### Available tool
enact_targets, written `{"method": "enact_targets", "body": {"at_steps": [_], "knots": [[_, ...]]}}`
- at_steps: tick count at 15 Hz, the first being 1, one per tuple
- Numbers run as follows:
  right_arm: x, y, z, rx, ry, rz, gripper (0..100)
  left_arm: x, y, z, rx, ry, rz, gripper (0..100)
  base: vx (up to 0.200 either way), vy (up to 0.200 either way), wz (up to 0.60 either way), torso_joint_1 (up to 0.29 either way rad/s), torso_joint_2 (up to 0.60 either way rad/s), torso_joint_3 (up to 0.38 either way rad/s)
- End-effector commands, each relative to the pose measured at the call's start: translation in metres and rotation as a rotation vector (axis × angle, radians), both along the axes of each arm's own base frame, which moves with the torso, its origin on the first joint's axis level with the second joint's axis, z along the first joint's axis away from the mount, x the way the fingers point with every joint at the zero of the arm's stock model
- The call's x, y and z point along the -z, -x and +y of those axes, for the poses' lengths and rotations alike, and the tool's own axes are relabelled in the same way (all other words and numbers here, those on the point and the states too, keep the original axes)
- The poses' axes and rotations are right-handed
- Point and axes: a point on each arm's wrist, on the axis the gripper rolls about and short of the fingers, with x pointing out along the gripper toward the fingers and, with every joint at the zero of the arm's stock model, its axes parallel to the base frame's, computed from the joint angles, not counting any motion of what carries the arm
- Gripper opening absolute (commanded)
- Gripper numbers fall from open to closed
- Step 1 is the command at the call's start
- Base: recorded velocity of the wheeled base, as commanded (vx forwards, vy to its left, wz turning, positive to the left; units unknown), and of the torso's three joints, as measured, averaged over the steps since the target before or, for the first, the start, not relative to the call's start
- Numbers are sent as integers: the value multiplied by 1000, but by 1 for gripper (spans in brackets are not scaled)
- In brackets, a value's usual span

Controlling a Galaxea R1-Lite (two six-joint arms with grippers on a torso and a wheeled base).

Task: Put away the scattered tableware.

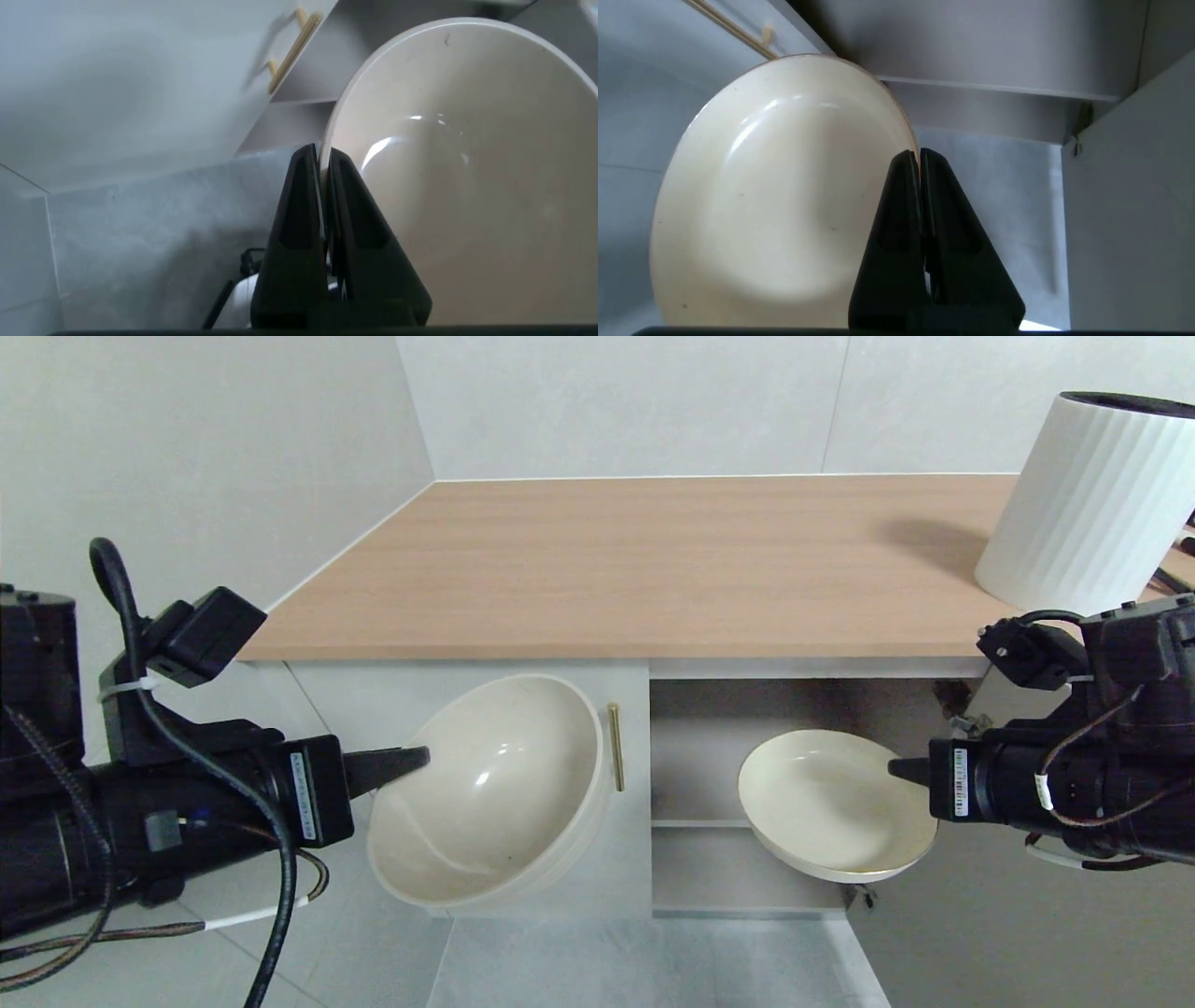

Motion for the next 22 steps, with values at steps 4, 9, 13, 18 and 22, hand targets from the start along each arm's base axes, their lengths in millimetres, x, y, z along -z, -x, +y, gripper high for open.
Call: {"method": "enact_targets", "body": {"at_steps": [4, 9, 13, 18, 22], "knots": [[3, 0, 0, 0, 10, 8, 0, 0, 0, 0, 1, -1, -1, 0, 0, 0, 0, -183, 425, 239], [4, 0, 0, -2, 12, 11, 0, 0, 0, 0, 3, 0, -1, 0, 0, 0, 0, -186, 458, 268], [12, -2, 1, -26, 61, 14, 0, 0, 0, 0, 3, 0, -1, 0, 0, 0, 0, -87, 228, 113], [25, -12, 7, -29, 58, 4, 0, 0, 0, 0, 3, -1, 1, 0, 0, 0, 0, 0, 0, 0], [50, -40, 23, -5, 88, 51, 0, 0, 0, 0, 3, -1, 1, 0, 0, 0, 0, 0, 0, 0]]}}
